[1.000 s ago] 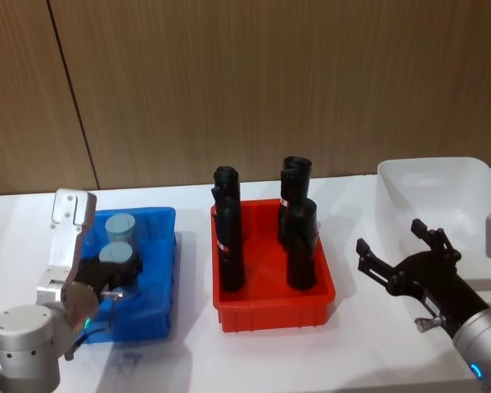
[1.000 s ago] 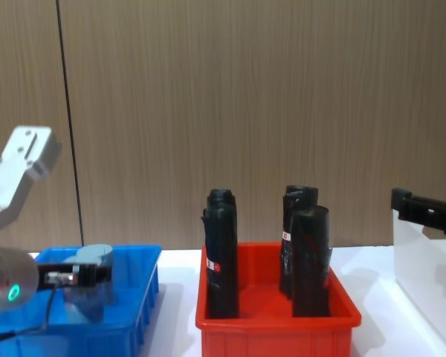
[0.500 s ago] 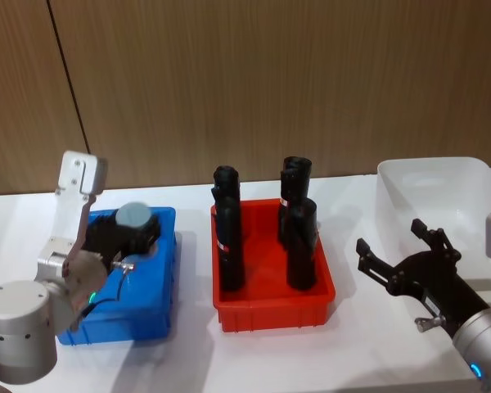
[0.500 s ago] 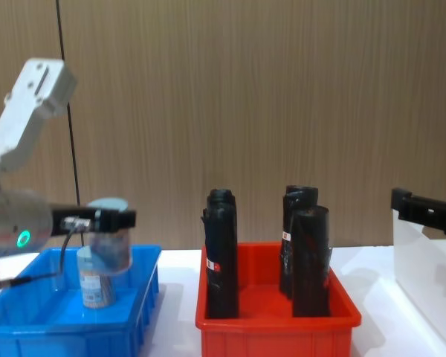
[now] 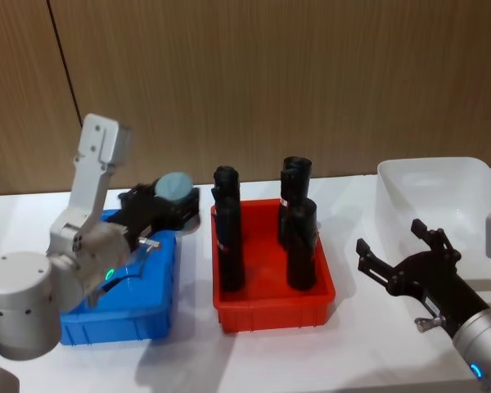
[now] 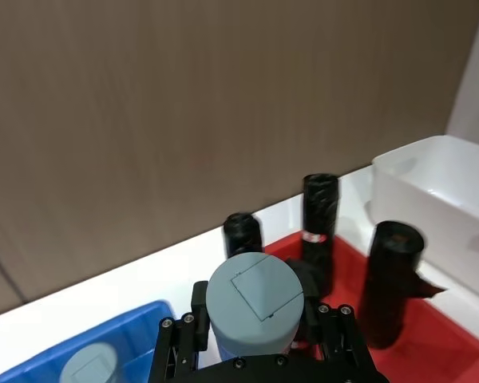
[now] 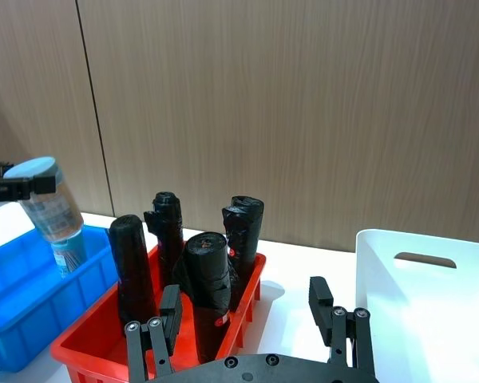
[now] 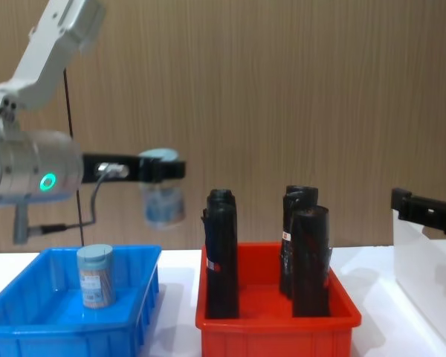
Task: Pick the cotton swabs from the blue box and place them into the white box.
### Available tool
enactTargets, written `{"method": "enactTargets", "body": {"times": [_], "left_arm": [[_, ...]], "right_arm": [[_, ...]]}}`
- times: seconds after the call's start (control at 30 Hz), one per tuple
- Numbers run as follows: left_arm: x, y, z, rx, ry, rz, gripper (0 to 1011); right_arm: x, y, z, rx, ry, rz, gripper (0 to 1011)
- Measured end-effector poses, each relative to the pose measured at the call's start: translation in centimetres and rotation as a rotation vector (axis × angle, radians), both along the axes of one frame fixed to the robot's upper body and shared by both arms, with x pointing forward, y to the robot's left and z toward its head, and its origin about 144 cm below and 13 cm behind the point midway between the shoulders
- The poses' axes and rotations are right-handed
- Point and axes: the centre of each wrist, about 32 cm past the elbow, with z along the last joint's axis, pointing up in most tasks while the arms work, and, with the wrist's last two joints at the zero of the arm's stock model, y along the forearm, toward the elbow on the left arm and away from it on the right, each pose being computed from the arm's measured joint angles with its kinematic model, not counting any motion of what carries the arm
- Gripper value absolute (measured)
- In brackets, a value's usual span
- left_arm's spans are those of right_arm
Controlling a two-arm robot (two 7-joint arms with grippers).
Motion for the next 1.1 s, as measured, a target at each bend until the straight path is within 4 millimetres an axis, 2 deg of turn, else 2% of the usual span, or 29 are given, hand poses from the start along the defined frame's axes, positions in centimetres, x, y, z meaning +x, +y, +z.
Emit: {"method": "enactTargets", "body": {"times": [0.4,0.67,1.1], "left_arm": [[0.3,-2.2,2.9,-0.013,-0.021,-0.188,665],[1.2,-4.4,4.8,-0.007,-0.034,-0.334,665],[3.1,-6.8,6.2,0.000,-0.044,-0.505,665]], "right_arm": [[0.0,0.0,0.0,0.000,0.000,0.000,1002],[0.0,0.0,0.0,0.000,0.000,0.000,1001],[0.0,0.0,0.0,0.000,0.000,0.000,1001]]}}
